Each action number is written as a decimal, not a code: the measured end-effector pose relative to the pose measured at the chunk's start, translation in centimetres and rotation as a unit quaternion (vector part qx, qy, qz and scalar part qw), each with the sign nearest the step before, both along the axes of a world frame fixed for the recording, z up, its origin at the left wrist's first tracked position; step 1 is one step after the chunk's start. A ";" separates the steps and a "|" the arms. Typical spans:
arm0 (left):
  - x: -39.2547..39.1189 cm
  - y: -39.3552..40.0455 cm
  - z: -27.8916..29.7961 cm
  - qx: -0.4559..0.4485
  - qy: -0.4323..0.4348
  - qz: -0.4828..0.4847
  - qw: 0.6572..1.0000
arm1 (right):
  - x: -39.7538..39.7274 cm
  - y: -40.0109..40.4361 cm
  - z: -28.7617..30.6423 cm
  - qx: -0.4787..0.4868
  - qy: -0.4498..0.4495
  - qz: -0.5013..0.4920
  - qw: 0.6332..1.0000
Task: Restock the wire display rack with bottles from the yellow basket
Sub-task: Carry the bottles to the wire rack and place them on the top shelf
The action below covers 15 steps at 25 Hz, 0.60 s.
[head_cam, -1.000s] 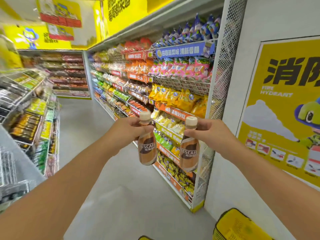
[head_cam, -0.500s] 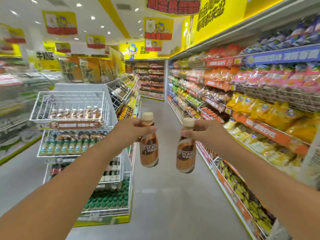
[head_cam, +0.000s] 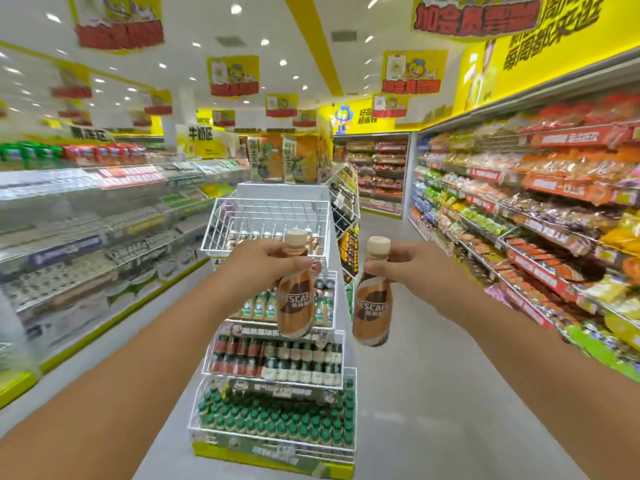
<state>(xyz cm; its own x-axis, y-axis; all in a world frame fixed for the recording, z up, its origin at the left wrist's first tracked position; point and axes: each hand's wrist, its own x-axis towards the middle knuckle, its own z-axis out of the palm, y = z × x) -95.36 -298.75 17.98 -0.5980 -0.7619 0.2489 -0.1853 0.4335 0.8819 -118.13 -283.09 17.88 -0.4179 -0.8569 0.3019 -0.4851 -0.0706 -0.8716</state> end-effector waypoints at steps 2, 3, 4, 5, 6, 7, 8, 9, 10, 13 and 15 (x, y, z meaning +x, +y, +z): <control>2.5 -3.5 0.5 -0.004 -0.008 0.016 1.000 | 2.0 -4.2 0.1 -0.006 0.001 0.006 1.000; 3.6 -5.1 0.7 -0.007 -0.013 0.025 1.000 | 2.8 -6.1 0.2 -0.011 0.000 0.010 1.000; 4.4 -6.7 0.8 -0.010 -0.018 0.034 0.999 | 3.4 -7.9 0.3 -0.015 0.000 0.017 1.000; 5.3 -8.3 0.9 -0.011 -0.020 0.044 0.999 | 4.1 -9.8 0.4 -0.015 0.000 0.027 1.000; 5.7 -9.6 0.9 -0.011 -0.023 0.051 0.998 | 4.4 -11.4 0.4 -0.010 0.001 0.033 0.999; 6.0 -10.9 0.9 -0.007 -0.027 0.055 0.998 | 4.7 -12.9 0.4 -0.005 0.002 0.036 0.999; 6.0 -12.1 0.8 -0.005 -0.030 0.056 0.998 | 4.7 -14.5 0.2 -0.001 -0.001 0.039 0.999; 5.8 -13.2 0.7 -0.003 -0.034 0.055 0.998 | 4.6 -15.9 0.1 0.000 -0.002 0.043 0.999; 5.5 -14.6 0.5 0.000 -0.037 0.053 0.998 | 4.4 -17.5 -0.2 0.003 -0.001 0.044 0.999; 4.0 -18.5 -0.2 0.006 -0.039 0.049 0.998 | 3.1 -21.9 -1.0 0.006 0.010 0.041 0.999; 2.5 -21.6 -0.7 0.012 -0.036 0.047 0.998 | 1.5 -25.3 -1.8 0.005 0.007 0.043 0.999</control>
<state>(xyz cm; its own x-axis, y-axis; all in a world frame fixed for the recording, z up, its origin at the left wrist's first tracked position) -92.84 -320.39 17.29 -0.5386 -0.8212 0.1886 -0.2872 0.3893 0.8752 -116.63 -308.36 16.03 -0.3391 -0.8923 0.2981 -0.4900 -0.1030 -0.8656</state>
